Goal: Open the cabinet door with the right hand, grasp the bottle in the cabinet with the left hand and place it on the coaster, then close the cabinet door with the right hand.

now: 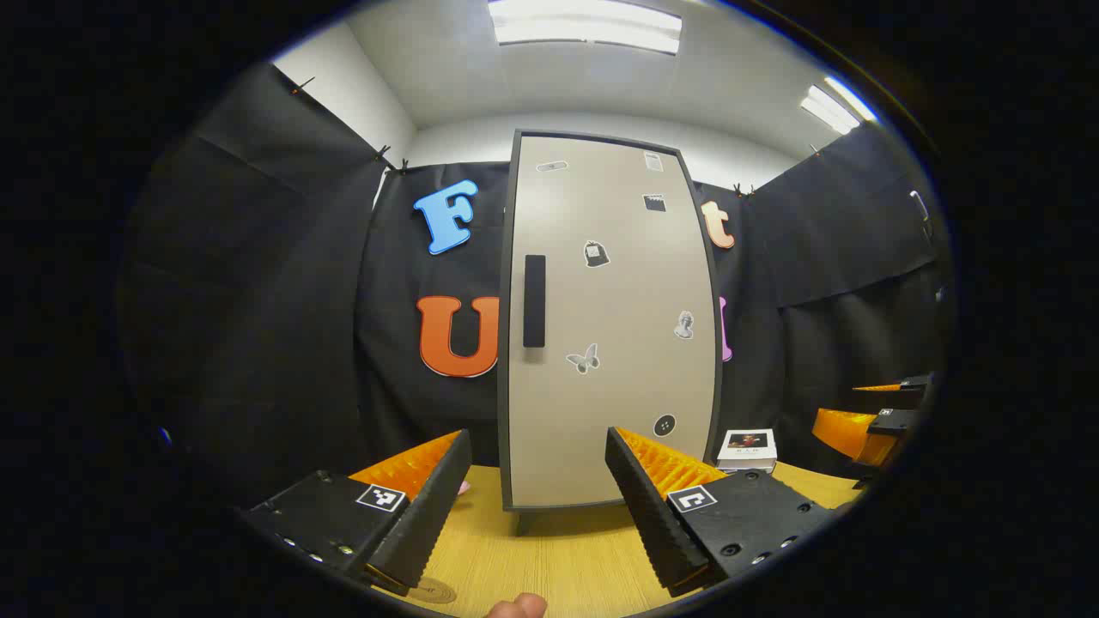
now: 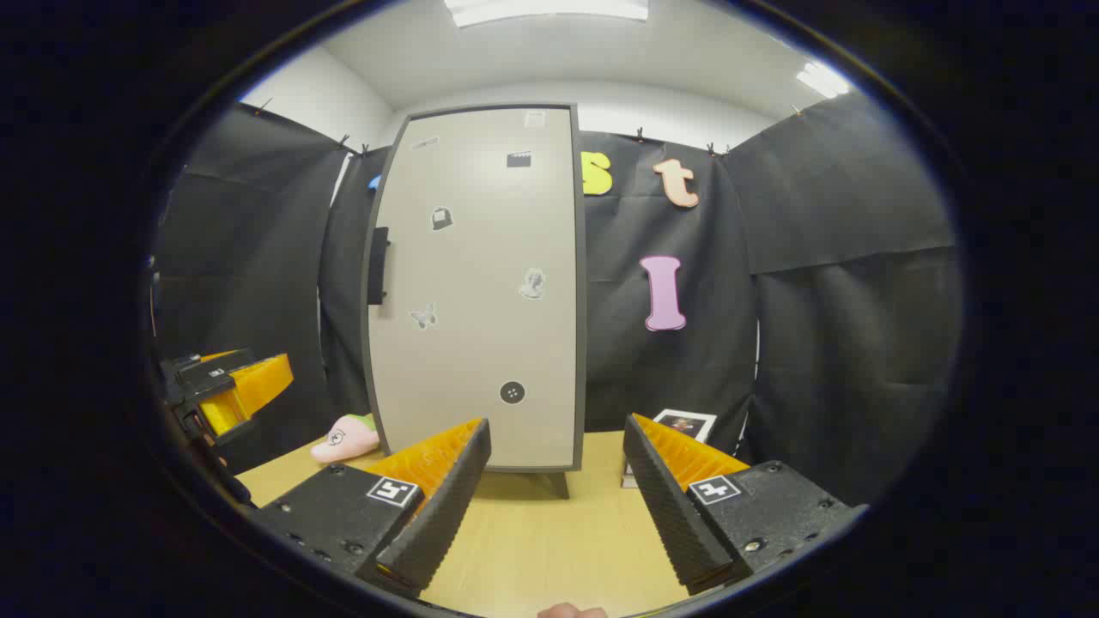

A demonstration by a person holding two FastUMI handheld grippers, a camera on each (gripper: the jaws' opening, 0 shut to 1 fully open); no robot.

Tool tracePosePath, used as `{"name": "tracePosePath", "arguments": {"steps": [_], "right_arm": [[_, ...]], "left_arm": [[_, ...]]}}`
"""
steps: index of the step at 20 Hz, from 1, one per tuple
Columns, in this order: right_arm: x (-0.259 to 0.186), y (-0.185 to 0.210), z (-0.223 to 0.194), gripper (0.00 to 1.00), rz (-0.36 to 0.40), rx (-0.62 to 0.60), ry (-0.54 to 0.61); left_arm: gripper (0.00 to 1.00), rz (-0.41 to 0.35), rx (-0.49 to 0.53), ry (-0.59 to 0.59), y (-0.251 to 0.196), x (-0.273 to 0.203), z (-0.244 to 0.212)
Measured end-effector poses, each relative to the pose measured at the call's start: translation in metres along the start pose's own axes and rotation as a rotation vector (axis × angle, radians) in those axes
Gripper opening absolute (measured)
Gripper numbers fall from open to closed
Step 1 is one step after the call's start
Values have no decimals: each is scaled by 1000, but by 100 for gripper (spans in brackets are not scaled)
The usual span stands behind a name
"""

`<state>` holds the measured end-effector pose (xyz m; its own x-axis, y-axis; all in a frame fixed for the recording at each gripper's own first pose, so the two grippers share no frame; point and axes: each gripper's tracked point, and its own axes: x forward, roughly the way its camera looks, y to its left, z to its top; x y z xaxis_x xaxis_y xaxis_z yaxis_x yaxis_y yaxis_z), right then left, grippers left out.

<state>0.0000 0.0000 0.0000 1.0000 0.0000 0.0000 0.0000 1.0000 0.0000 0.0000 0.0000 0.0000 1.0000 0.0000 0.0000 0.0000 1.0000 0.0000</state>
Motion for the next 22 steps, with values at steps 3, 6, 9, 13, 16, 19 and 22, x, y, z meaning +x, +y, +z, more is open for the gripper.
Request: {"name": "tracePosePath", "arguments": {"steps": [3,6,9,13,16,19,22], "right_arm": [[-2,0,1,100,2,-2,0],[-2,2,1,100,3,-3,0],[-3,4,0,100,8,1,-1],[-4,6,1,100,15,-14,1],[-1,9,4,100,34,-24,0],[6,20,17,100,81,-42,-20],[28,39,47,99,159,-62,-55]], "left_arm": [[95,4,-2,-1,2,-1,1],[95,8,0,0,3,-3,1],[95,13,-2,-1,7,-5,2],[95,19,-3,0,9,-6,0],[95,26,1,6,12,-8,-2],[95,39,9,10,17,-8,-4],[95,55,19,8,22,-12,-5]]}}
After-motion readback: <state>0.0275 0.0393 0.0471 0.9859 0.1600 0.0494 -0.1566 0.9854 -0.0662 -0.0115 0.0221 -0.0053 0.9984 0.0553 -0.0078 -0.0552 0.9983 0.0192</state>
